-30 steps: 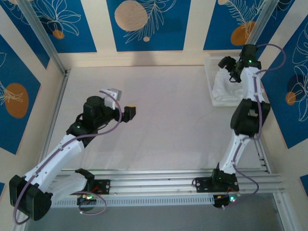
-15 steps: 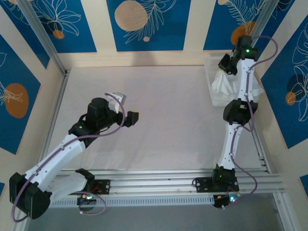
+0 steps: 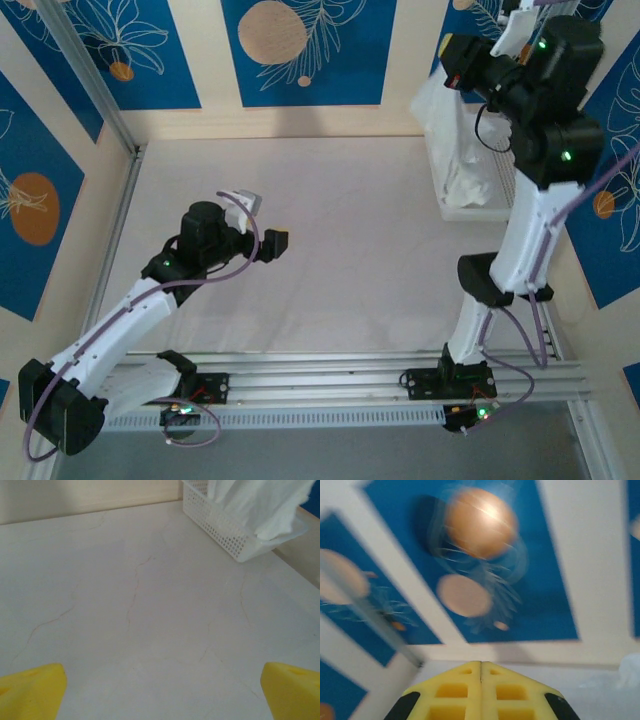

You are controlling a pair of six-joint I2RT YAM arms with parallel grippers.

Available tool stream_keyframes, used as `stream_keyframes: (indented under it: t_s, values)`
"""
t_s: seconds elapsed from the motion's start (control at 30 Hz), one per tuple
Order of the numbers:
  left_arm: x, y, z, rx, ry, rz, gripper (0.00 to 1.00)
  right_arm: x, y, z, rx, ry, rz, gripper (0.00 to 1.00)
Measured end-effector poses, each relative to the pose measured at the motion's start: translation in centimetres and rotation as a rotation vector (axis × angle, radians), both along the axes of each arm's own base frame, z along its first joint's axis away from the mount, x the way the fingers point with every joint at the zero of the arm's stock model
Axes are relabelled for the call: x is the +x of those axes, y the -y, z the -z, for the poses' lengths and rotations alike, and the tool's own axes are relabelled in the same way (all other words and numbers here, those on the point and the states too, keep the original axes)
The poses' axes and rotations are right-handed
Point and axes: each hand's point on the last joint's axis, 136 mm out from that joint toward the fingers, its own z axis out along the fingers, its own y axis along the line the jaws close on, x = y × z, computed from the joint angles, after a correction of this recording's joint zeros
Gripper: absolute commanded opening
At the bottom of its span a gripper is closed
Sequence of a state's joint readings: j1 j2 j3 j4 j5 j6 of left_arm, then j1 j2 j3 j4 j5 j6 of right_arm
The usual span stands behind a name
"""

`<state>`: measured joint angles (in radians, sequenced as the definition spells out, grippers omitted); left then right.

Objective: Fold the inside-out t-shirt

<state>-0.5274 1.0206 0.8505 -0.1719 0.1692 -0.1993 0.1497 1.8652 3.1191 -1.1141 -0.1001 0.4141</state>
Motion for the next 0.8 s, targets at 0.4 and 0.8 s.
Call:
stream_keyframes:
  t_s: [0.4, 0.8]
  values:
    - [0.7, 0.9, 1.3, -0.012, -0.061, 0.005, 0.99, 6.5, -10.5, 11.6, -0.098, -0.315, -0.326, 0.30]
    - [0.0, 0.6, 1.4, 0.003, -0.121, -0.005, 0.99, 6.4, -11.2, 28.4, -0.432, -0.823, -0.268, 0.76]
